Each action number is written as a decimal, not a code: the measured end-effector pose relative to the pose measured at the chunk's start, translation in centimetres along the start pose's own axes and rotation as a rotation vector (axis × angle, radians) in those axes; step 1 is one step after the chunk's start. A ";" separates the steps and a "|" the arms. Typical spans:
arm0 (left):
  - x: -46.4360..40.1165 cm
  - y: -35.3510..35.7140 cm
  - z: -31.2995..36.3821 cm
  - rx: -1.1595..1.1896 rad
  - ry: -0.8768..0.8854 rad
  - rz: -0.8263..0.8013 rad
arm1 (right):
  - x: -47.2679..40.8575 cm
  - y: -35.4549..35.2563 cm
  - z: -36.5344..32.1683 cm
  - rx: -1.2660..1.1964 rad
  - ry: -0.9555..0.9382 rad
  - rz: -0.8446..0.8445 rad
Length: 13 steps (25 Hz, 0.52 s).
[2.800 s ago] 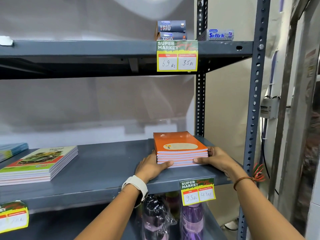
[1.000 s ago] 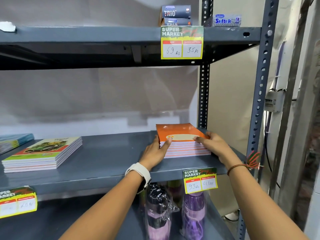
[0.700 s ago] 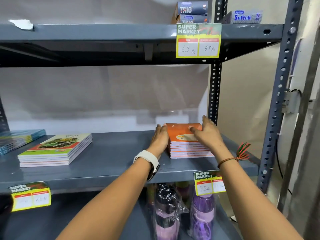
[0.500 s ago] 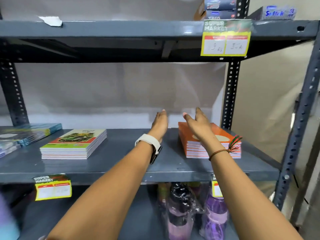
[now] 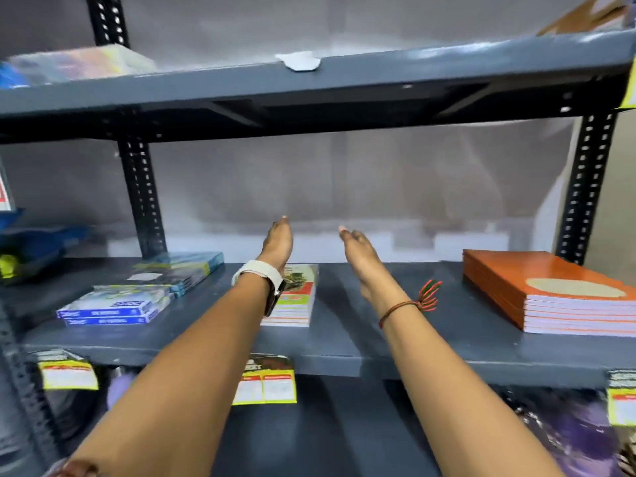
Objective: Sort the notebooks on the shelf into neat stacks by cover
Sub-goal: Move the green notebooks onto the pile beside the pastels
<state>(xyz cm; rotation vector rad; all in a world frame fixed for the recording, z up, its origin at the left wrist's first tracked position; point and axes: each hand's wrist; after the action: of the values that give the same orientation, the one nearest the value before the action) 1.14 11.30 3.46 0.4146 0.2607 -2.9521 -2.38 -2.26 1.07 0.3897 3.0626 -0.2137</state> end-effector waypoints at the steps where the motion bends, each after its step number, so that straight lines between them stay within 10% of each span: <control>1: -1.1 -2.0 -1.0 0.005 -0.020 0.012 | -0.2 1.6 0.3 0.005 0.033 -0.015; 13: -3.7 -8.9 -9.9 0.282 -0.254 -0.111 | -2.0 9.4 4.4 -0.109 0.323 -0.130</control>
<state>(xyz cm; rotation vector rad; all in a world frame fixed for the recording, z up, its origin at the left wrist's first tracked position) 5.73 22.29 -3.48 0.0523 -0.1702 -3.1160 2.02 5.64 -4.37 0.2397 3.4009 0.0158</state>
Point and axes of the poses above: each hand's wrist, its own x-axis away from the middle knuckle, its own y-axis out of the palm, z = x × y, and after that the axes turned 7 degrees about y, right-handed
